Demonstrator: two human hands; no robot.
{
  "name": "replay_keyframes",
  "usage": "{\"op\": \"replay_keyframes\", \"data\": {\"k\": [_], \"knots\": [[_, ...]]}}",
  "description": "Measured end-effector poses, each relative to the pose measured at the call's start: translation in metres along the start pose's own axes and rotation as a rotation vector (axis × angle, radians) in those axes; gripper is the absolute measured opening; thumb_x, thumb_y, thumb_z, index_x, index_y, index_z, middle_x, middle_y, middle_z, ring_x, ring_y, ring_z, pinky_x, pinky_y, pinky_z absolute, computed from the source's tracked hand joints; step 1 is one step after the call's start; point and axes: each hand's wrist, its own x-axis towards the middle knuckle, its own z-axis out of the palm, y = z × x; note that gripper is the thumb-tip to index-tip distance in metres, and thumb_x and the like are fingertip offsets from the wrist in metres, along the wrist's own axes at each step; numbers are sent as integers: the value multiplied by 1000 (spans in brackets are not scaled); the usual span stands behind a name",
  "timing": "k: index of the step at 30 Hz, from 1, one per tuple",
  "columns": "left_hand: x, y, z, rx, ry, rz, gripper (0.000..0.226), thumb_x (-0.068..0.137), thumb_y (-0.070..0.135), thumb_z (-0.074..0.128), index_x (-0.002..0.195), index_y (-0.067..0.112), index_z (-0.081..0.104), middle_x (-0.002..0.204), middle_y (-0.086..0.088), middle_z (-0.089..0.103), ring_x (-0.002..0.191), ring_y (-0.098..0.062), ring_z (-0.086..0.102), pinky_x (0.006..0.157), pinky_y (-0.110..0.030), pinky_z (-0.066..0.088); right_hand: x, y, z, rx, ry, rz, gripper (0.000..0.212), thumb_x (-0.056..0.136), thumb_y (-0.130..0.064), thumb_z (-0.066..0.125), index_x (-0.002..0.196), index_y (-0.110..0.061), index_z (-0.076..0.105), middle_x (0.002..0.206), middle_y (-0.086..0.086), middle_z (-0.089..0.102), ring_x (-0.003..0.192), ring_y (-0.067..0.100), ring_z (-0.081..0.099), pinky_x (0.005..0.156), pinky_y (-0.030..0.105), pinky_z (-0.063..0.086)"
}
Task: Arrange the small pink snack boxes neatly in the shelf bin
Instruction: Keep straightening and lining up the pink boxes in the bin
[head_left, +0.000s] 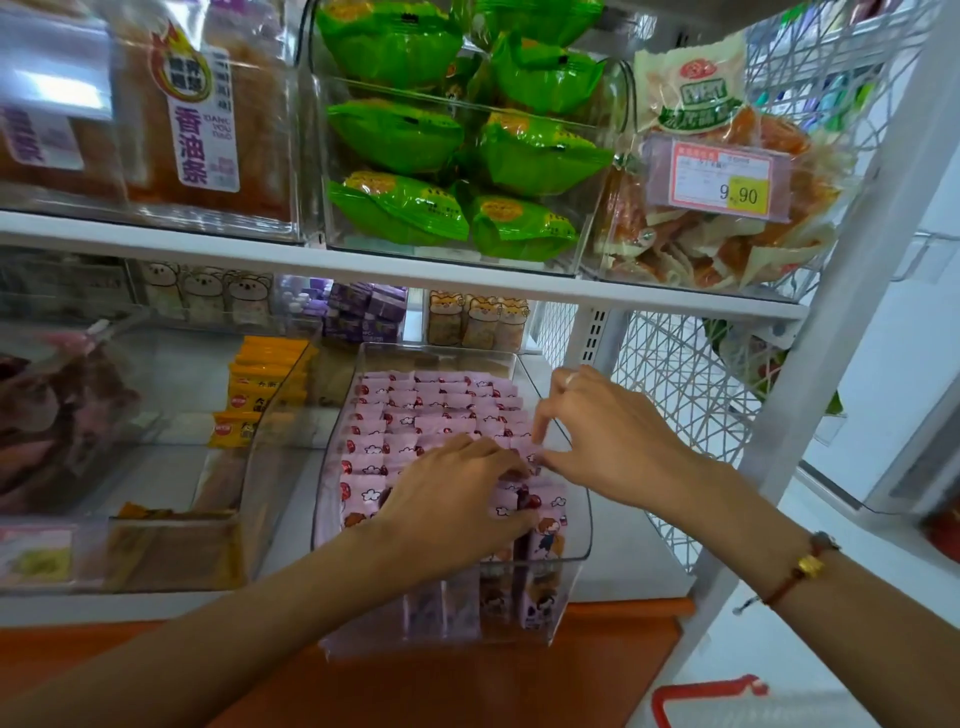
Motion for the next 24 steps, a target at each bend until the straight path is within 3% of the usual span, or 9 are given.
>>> {"op": "replay_keyframes", "data": {"k": [4, 8, 12, 15, 17, 20, 22, 24], "knots": [[0, 3, 0, -28, 23, -22, 48, 85, 59, 52, 122, 29, 58, 116, 12, 62, 105, -7, 51, 85, -22, 42, -5, -2, 6, -12, -134, -8, 22, 82, -46, 66, 92, -28, 73, 89, -8, 29, 87, 9, 29, 64, 23, 28], [4, 7, 1, -57, 58, -91, 50, 81, 63, 57, 115, 27, 60, 109, 12, 65, 98, -7, 55, 82, -25, 46, -6, 0, 7, 18, -124, 1, 12, 82, -36, 68, 87, -27, 73, 83, -10, 33, 87, 9, 34, 54, 19, 23], [9, 7, 2, -41, 53, -169, 59, 78, 63, 61, 125, 27, 51, 112, 9, 66, 102, -11, 60, 87, -31, 52, -13, 3, 13, 270, 92, 155, 7, 91, -25, 58, 86, -21, 59, 97, -7, 49, 90, 7, 48, 61, 14, 34], [12, 7, 1, -71, 27, -200, 67, 77, 60, 65, 132, 27, 43, 118, 9, 64, 104, -11, 59, 88, -28, 51, -15, 0, 9, 606, 347, 321, 11, 96, -20, 51, 87, -22, 47, 85, -15, 55, 78, -6, 57, 56, 10, 44], [12, 6, -3, -80, 22, -211, 70, 77, 60, 64, 134, 26, 42, 124, 9, 60, 108, -10, 56, 89, -28, 49, -13, -4, 3, 703, 511, 341, 13, 97, -21, 51, 86, -24, 45, 81, -19, 56, 77, -15, 57, 55, 8, 44], [6, 2, -18, -182, 67, -237, 62, 83, 54, 62, 135, 27, 42, 130, 9, 55, 111, -8, 51, 89, -30, 49, -11, -12, -5, 810, 655, 326, 12, 98, -19, 49, 87, -22, 44, 77, -14, 57, 70, -7, 59, 49, 12, 43], [0, 1, -31, -382, 130, -246, 59, 85, 51, 60, 136, 28, 41, 132, 11, 52, 108, -1, 50, 82, -18, 49, -10, -19, -7, 937, 694, 356, 13, 99, -15, 47, 87, -21, 45, 78, -8, 57, 67, -3, 59, 50, 15, 46], [-9, 6, -44, -548, 198, -236, 64, 77, 60, 59, 133, 35, 40, 126, 18, 50, 104, 5, 51, 66, -6, 46, -9, -29, -6, 1114, 645, 438, 13, 99, -15, 47, 87, -20, 46, 83, 1, 61, 70, 3, 62, 56, 17, 51]]}}
